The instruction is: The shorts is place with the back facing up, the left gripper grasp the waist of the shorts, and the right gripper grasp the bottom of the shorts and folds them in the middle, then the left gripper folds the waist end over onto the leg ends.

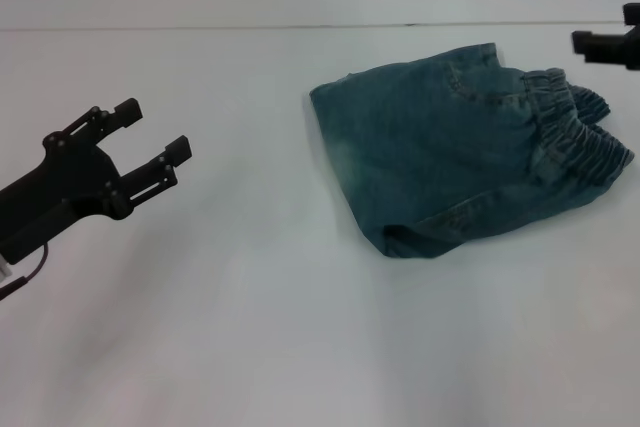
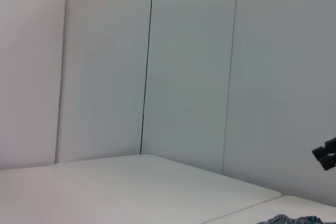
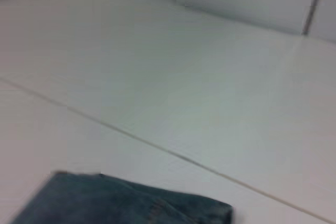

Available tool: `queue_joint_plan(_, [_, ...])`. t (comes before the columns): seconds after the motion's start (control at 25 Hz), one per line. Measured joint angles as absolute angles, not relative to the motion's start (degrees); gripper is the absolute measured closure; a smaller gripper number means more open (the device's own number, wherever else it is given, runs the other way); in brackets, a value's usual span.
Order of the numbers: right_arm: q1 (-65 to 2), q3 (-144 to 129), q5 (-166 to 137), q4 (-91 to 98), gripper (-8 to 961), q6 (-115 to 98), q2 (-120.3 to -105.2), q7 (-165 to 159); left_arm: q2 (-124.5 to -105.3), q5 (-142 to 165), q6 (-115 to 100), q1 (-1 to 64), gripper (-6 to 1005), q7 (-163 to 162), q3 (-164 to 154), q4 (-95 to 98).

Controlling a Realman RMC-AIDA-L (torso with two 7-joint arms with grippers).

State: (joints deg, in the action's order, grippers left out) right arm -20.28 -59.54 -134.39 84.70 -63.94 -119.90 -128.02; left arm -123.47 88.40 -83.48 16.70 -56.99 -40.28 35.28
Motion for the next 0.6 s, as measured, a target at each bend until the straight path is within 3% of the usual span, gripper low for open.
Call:
queue_joint_plan(0.28, [-13.6, -60.8, -102.8, 73.2, 195, -64.3, -120.23, -104.5, -123.45, 88.7, -84.2, 15.7, 199, -55.8, -37.8, 35.1])
queue_joint_plan(0.48, [-16.2, -60.8, -77.2, 39.7, 7, -70.8, -119.89, -65.4, -123.79, 88.7, -84.9, 13.5, 205, -52.2, -36.8, 34.6])
queue_joint_plan(0.6, [-17.3, -60.8, -75.1, 31.8, 7, -73.4, -119.78, -56.9, -123.12, 90.0, -86.4, 12.3, 213, -52.7, -36.2, 34.6])
